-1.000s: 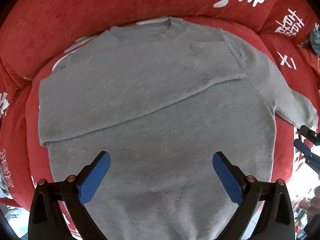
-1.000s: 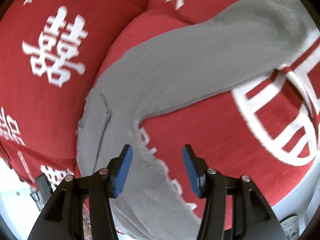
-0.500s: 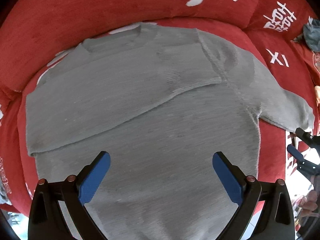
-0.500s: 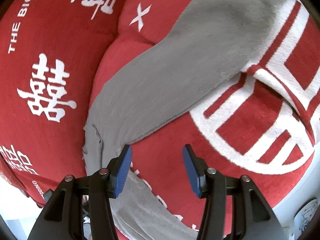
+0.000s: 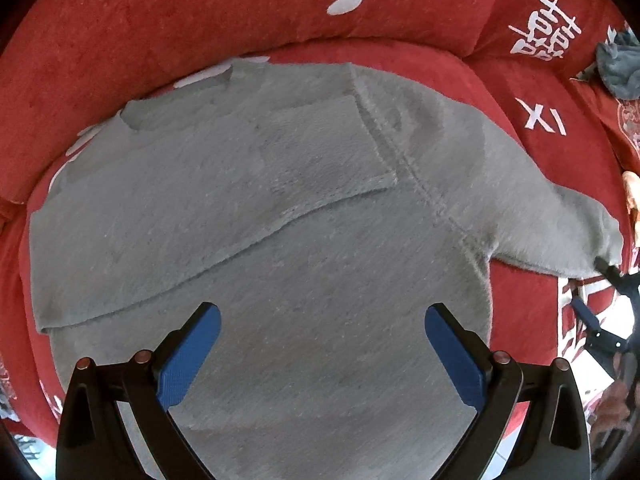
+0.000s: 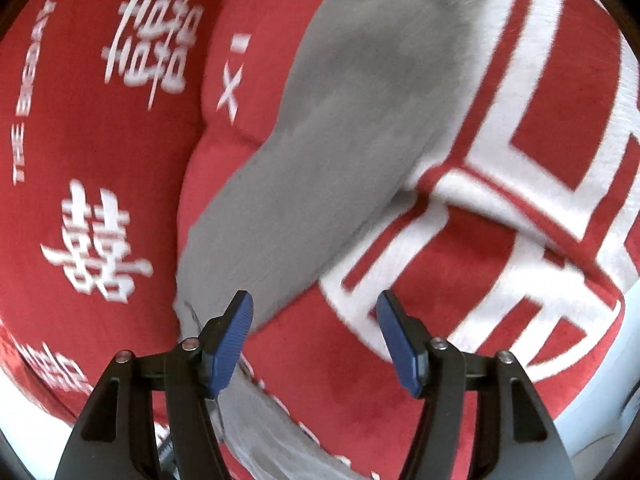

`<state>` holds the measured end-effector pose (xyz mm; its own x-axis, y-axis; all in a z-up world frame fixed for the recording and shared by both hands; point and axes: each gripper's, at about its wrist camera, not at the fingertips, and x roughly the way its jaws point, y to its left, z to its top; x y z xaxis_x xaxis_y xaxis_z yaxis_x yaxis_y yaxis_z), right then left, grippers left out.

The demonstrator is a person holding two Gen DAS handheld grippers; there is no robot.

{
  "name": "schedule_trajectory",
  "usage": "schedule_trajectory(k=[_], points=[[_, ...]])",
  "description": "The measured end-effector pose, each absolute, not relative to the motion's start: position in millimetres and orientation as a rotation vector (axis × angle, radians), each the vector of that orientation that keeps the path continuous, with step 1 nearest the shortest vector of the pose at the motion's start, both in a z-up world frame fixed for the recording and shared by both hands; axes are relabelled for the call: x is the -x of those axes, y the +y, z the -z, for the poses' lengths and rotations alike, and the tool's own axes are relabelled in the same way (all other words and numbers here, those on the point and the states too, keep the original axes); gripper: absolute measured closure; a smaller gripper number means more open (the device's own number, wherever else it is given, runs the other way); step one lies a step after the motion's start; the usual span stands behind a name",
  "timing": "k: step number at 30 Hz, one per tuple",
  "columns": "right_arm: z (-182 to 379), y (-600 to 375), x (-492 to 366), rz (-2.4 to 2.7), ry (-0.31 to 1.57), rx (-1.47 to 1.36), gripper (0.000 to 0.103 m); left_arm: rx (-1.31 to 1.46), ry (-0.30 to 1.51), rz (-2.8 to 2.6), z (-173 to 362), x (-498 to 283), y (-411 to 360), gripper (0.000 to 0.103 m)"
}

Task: Fold small clothes
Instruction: 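Move the right gripper to the other sleeve's cuff, then grasp the other sleeve cuff with the right gripper and fold it across the body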

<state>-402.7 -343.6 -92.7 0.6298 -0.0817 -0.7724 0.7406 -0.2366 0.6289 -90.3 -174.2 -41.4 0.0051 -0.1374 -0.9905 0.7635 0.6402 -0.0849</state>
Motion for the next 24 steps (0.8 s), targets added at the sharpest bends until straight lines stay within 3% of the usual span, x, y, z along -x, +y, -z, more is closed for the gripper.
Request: schedule_trajectory(k=[4, 17, 19, 20, 23, 24], points=[[88.1, -362.2, 425.7, 0.929, 0.445, -1.647, 0.035, -0.564, 1.392, 0.765, 40.0, 90.4, -180.2, 0.001], [86.7, -402.3, 471.1, 1.084, 0.356, -1.678, 0.036, -0.525, 1.388, 0.756, 46.5, 89.7, -182.5, 0.001], [89.4, -405.3, 466.3, 1.076, 0.368, -1.69, 0.046, -0.504, 1.393, 0.766, 44.5, 89.5, -183.3, 0.001], [91.1, -406.2, 463.6, 1.082, 0.379, -1.697, 0.055, -0.489, 1.401, 0.773, 43.4, 87.8, -182.2, 0.001], [96.9, -406.3, 458.5, 1.071, 0.383, -1.724, 0.097, -0.474, 1.399, 0.77, 41.1, 82.0, -177.8, 0.001], [97.1, -405.6, 456.7, 1.055, 0.361, -1.734, 0.097, -0.466, 1.392, 0.762, 39.8, 78.0, -173.5, 0.001]])
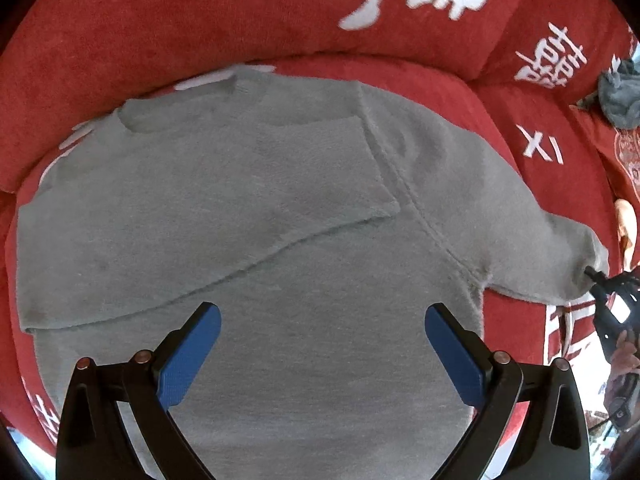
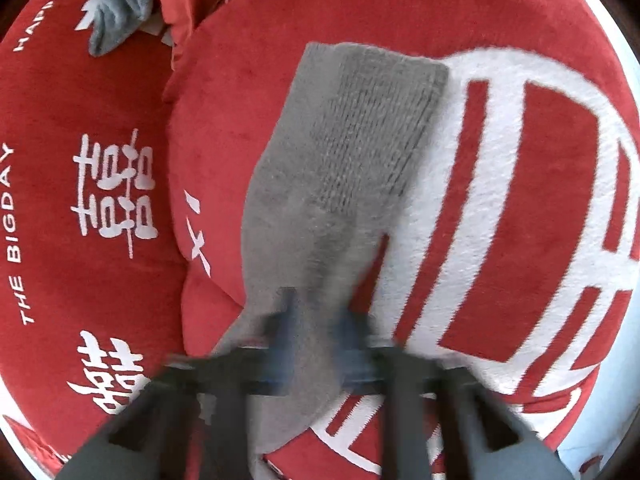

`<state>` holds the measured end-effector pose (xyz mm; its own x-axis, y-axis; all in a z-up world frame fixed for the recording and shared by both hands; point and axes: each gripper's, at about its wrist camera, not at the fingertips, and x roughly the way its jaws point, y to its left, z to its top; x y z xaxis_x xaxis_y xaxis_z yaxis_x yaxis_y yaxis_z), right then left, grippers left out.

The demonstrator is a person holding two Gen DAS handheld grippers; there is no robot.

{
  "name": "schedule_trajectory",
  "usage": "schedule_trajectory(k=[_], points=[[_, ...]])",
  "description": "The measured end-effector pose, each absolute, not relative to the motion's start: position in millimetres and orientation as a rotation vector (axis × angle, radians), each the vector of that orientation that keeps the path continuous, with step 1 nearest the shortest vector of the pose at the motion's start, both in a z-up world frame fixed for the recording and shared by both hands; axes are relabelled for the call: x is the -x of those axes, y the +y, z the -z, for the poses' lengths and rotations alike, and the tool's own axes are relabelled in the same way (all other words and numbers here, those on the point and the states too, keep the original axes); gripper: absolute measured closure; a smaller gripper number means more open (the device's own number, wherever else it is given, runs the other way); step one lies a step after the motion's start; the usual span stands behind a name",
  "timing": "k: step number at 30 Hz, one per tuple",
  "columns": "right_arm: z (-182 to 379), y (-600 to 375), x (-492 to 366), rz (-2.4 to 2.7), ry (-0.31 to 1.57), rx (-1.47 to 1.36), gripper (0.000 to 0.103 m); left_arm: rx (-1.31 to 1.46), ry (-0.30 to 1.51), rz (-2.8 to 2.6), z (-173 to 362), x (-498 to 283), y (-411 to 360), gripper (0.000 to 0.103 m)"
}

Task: Fold small clothes
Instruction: 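Grasp the other sleeve cuff with the right gripper and fold it across the body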

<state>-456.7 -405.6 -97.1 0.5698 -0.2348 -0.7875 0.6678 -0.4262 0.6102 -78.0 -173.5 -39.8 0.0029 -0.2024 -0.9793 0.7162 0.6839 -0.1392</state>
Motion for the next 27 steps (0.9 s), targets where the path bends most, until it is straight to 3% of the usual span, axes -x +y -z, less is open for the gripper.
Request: schedule_trajectory(k=[7, 15, 20, 27], points=[[50.5, -408.0, 374.1, 0.716, 0.309, -1.616, 0.097, -0.399, 1.365, 0.672, 33.4, 42.0, -127.3, 0.001], [-7.2, -345.3, 181.1, 0.283, 0.511, -1.287, 0.097, -0.33, 1.325, 0.575, 20.1, -3.7, -51.3, 0.001], [10.7, -253.0, 75.3, 0.085, 0.759, -1.108, 0.097, -0.275, 1.319, 0.473, 22.1, -35.1, 7.5, 0.001], [79.7, -158.2, 11.8, 0.053, 1.124, -0.925, 0.095, -0.238, 1.333, 0.425, 35.6, -55.1, 57.8, 0.001]])
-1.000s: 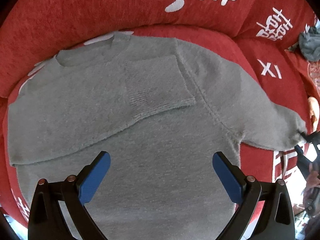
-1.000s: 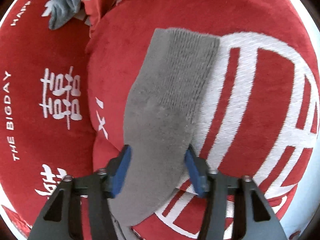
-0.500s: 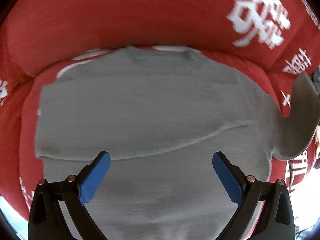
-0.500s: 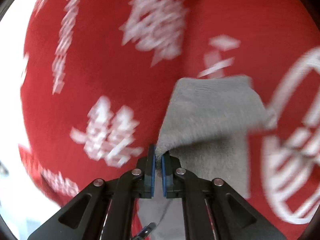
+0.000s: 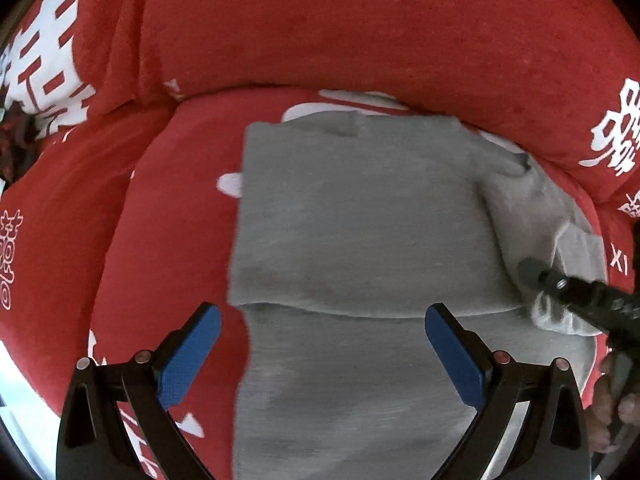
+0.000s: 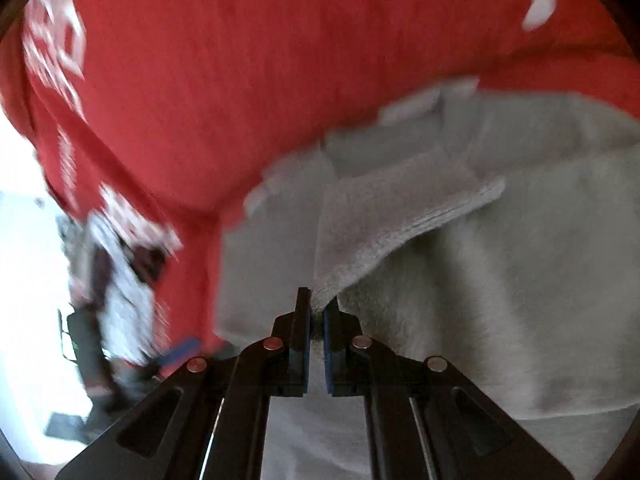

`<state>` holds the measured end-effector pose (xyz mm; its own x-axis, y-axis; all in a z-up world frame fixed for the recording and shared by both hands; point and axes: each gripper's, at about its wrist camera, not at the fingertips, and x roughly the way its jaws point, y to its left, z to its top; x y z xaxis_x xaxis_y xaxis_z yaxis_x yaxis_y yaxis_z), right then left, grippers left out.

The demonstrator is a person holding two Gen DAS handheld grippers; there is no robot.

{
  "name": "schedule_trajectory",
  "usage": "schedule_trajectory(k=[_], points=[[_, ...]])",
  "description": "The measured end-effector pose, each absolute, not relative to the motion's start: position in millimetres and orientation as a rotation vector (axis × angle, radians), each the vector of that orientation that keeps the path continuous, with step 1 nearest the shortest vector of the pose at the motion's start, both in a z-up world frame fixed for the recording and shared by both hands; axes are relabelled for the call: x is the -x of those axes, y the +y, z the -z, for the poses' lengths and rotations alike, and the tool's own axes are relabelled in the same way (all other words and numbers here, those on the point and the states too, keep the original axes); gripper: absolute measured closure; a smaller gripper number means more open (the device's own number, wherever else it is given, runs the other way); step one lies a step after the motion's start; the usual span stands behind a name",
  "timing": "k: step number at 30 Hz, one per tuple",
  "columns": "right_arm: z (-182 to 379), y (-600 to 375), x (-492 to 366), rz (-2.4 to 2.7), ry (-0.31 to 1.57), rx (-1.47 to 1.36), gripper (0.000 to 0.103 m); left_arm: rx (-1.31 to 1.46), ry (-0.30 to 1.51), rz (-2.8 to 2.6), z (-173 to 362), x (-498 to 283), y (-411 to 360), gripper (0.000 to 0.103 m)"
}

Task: Fold small clothes
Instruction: 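Grasp the other sleeve cuff with the right gripper and fold it across the body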

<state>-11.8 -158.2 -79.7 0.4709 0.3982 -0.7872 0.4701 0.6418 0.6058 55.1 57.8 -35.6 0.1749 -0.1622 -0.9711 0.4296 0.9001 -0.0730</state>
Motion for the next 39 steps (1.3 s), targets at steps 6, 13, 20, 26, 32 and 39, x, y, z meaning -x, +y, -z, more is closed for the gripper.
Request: schedule_trajectory(k=[6, 13, 20, 26, 32, 39], points=[[71.1, -158.3, 20.0, 0.188, 1.118, -0.909, 0.067, -0.18, 1.355, 0.457, 38.1, -62.9, 73.5, 0.001], [67.2, -177.4, 5.0, 0.271, 1.006, -1.008, 0.098, -0.036, 1.386, 0.59, 27.6, -74.4, 74.3, 0.001], [69.9, -113.3, -37.6, -0.028, 1.153, -0.866, 0.098, 0.104, 1.454, 0.748, 39.2, -90.3, 55.3, 0.001], [60.9, -118.5, -2.4, 0.123, 1.127, -0.86, 0.094, 0.047, 1.438, 0.726, 44.3, -88.0, 43.6, 0.001], [76.5, -194.0, 30.8, 0.35, 1.018, -1.103, 0.05, 0.059, 1.455, 0.638, 52.5, -94.8, 50.8, 0.001], [86.2, -186.9, -9.9, 0.201, 0.983, -1.12, 0.096, 0.217, 1.501, 0.697, 49.5, -104.2, 72.8, 0.001]])
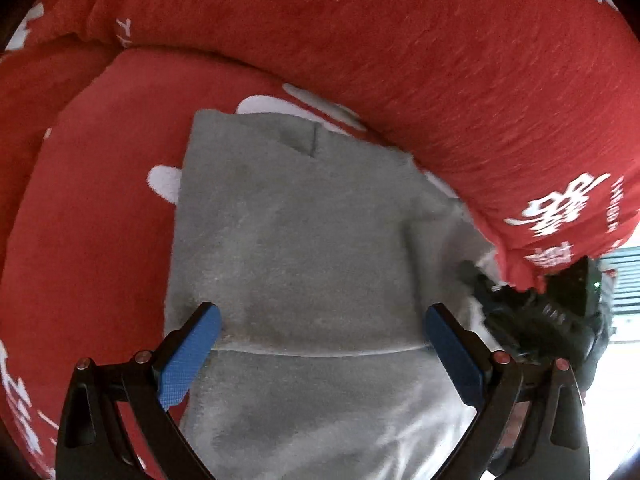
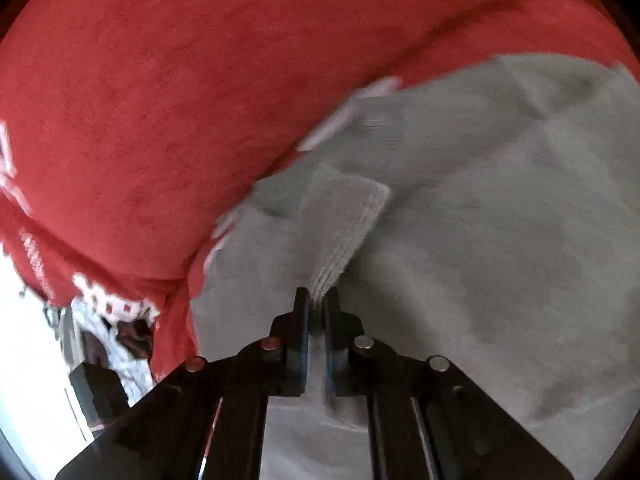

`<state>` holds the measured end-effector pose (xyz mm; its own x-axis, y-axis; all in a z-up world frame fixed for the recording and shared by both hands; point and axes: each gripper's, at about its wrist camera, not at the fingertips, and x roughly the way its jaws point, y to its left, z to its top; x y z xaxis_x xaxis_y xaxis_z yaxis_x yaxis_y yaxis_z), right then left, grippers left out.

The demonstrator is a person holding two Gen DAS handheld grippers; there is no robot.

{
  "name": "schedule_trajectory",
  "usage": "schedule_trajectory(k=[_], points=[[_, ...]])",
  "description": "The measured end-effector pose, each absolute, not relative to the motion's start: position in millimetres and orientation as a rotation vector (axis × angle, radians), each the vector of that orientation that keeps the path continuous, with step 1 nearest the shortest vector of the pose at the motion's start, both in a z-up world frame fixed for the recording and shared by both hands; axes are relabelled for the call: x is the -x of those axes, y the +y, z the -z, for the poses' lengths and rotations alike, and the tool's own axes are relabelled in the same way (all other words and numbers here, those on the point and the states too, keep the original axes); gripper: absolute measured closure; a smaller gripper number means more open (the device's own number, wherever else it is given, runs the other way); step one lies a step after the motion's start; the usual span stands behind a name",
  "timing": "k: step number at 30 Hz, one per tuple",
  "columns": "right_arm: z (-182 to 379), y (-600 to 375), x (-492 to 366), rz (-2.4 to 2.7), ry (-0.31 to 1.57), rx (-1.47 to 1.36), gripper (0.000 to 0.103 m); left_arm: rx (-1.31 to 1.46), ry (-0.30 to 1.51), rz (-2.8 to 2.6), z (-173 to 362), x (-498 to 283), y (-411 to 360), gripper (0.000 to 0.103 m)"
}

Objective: Fold small clothes

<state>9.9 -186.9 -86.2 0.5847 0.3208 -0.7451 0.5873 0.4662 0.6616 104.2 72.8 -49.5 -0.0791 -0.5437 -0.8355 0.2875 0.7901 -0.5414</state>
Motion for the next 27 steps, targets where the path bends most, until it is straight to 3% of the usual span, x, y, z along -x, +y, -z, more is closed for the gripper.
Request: schedule_trajectory(k=[4, 9, 11, 14, 20, 22, 24, 25, 26, 27], points=[[75.6, -140.9, -34.8, 0.025, 1.072, -0.95, 0.096, 0.277, 1.531, 0.802, 49.3, -109.3, 63.1, 0.001], [98.1, -103.1, -38.7, -0.023, 1.242, -0.87, 0.087, 0.244, 1.576, 0.833, 63.1, -105.1, 38.8, 0.001], [96.4, -104.7, -27.2, -0.032, 1.238, -0.908, 0.082, 0.22, 1.588, 0.826, 68.9, -101.6, 32.6, 0.001], [85.2, -119.1, 5.6, -0.009, 1.206, -0.962, 0.063, 0.204, 1.594, 0.81, 75.6, -96.9, 31.3, 0.001], [76.4, -185.4, 116.4, 0.264, 1.105, -1.138, 0.063, 0.17, 1.574, 0.774, 72.7, -95.1, 21.6, 0.001], [77.8, -211.5, 156.6, 0.388, 1.029, -1.243, 0.063, 0.148, 1.568, 0.761, 72.2, -94.6, 18.0, 0.019], [84.1, -234.5, 193.2, 0.499, 0.938, -1.359, 0.062, 0.114, 1.586, 0.747, 76.7, -92.5, 11.3, 0.059], [87.2, -241.0, 203.9, 0.525, 0.896, -1.411, 0.061, 0.111, 1.588, 0.753, 77.7, -92.1, 10.5, 0.072], [94.2, -249.1, 216.0, 0.547, 0.834, -1.485, 0.061, 0.108, 1.595, 0.761, 78.7, -92.1, 9.3, 0.093], [99.0, -255.1, 223.2, 0.556, 0.794, -1.53, 0.061, 0.106, 1.598, 0.763, 78.7, -92.5, 9.1, 0.095]])
